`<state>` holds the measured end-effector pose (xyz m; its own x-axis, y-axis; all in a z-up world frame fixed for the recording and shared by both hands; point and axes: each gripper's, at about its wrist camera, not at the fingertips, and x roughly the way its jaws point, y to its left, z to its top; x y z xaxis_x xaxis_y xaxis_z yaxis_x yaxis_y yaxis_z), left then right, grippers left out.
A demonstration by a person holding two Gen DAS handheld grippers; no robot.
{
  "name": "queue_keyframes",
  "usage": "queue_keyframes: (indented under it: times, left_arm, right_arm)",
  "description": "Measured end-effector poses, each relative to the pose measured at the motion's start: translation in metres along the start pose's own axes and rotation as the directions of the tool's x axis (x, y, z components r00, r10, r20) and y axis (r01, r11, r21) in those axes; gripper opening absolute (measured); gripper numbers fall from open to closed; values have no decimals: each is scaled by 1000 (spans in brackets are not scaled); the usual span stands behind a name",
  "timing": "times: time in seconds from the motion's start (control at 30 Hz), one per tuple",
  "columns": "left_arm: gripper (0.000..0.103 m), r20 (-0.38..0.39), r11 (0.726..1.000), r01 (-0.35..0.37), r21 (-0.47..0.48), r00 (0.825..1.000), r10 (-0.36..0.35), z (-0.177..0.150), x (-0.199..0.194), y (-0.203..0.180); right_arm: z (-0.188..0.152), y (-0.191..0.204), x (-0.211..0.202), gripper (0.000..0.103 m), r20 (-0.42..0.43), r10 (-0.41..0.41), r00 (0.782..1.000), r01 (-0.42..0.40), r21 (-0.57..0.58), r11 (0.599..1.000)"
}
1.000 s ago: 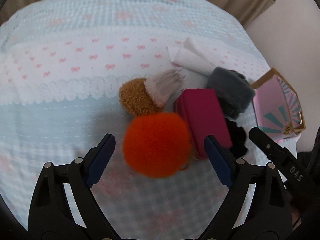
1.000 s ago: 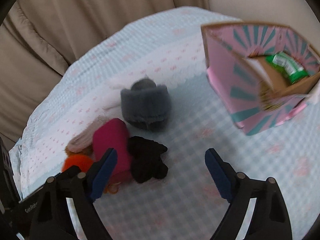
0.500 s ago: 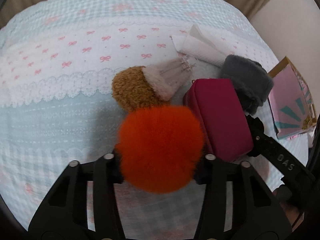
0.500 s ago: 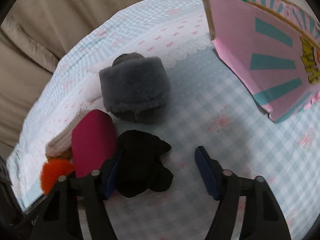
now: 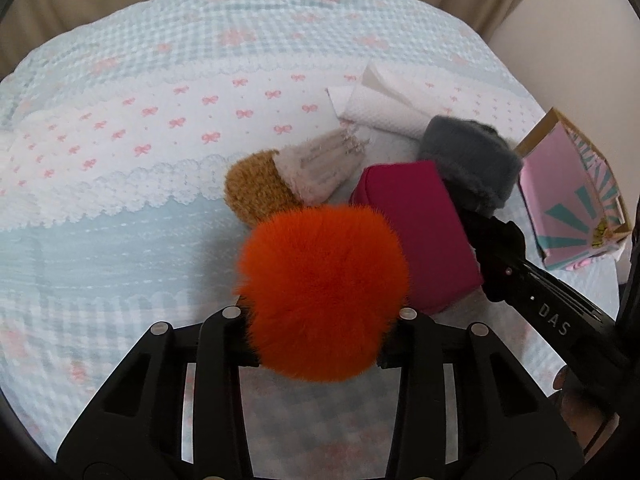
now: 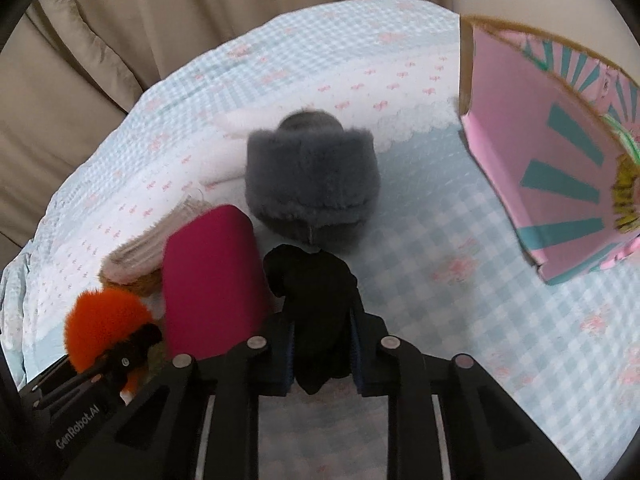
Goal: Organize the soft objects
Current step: 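Grasp the orange pompom with the left tool while the right tool grasps the black glove, then carry pompom and glove into the pink box and open both tools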
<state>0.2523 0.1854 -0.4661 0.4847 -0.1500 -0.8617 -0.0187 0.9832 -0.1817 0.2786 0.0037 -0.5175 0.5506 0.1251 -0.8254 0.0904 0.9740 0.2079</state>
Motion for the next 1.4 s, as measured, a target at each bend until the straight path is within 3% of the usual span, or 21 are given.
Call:
queue_keyframes:
  times: [0.2,0.53,0.83,1.13,1.4]
  left_arm:
    - [34,29,1000,0,-6,1000,0,12,-37,-2]
    - [34,113,1000,15,-9,994,-14,43,-137,-25]
    - [34,197,999,22,25,980,-27,72,-224,-77]
    - [34,234,998,51,38,970,-59,102,-252,-165]
    - [34,190,995,80,52,978,-89,111,-219,-272]
  right_arm:
    - [8,4,-39,20,40,3,999,-3,-7,1000]
    - [34,14,-133,20,109,10,994,-10,3,1000]
    - [68,1,-232,20,209,13,978,-21,35,999]
    - [111,-64,-299,20,249,-13,968,7,25,1000]
    - [148,-162,-308,20,202,-45,978,47,-3,999]
